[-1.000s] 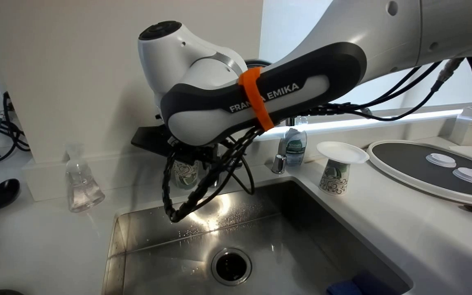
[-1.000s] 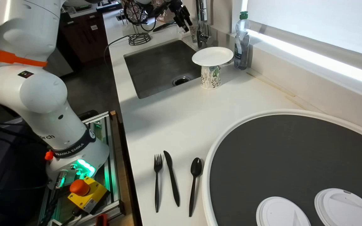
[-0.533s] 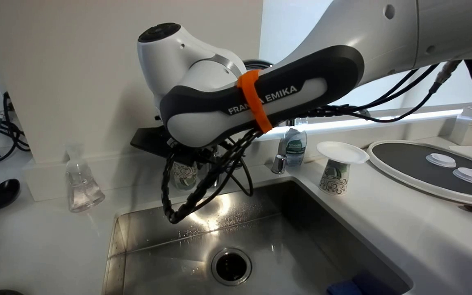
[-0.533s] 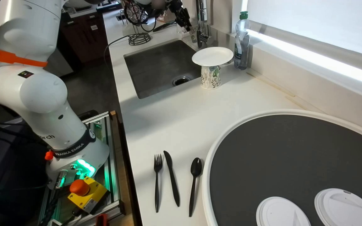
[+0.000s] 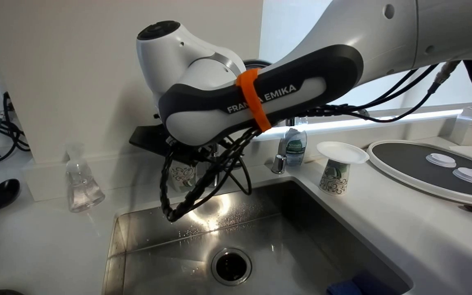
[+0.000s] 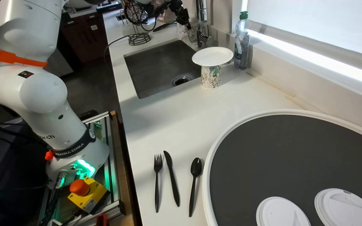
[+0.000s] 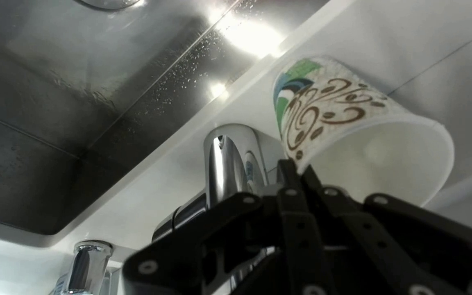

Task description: Move the tap to the left and put the cup on top of the other cup

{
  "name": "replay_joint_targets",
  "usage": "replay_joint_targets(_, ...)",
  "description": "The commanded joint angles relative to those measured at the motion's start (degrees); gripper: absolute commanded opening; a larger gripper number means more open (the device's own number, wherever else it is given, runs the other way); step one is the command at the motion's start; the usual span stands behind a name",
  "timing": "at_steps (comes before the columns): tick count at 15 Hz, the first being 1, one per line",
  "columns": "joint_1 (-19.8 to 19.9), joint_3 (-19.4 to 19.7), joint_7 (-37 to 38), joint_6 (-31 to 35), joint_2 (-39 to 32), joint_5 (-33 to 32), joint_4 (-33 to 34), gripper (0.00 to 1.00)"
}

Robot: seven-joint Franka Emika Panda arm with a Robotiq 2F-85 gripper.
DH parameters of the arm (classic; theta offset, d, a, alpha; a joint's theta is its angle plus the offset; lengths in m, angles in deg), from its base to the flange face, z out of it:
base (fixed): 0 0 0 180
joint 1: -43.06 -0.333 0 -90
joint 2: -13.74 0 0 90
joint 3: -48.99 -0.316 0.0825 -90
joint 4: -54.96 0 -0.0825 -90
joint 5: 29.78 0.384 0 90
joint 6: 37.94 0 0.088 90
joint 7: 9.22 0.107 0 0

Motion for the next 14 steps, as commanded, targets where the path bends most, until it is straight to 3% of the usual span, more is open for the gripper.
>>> replay_joint_targets(1,-0.2,0.0,-0.1,-0.7,-0.7,0.1,1.7,0.01)
replay_joint_targets(7,1.3,-1.8,-4.0,1.1,4.1,1.6,-2.3,0.01)
replay_joint_targets(14,4.2,-4.5,-12.7,8.7,12.3,2.3,-9.6,0.01)
